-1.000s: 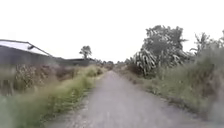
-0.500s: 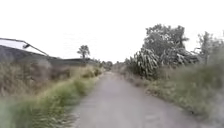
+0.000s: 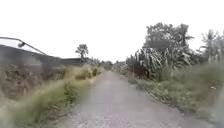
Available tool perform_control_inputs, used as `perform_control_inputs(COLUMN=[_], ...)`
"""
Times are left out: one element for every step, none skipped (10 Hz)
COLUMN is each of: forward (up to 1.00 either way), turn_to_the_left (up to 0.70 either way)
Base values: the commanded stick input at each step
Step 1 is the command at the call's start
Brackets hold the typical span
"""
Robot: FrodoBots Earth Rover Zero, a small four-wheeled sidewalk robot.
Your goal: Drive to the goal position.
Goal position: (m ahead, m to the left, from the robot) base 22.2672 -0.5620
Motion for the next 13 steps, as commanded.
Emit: perform_control_inputs(forward=[1.00,1.00,1.00,1.00,1.00,1.00,1.00,1.00,1.00,1.00,1.00,1.00,1.00], turn_to_the_left=[0.00,0.00,0.00,0.00,0.00,0.00,0.00,0.04,0.09,0.14,0.19,0.10,0.00])
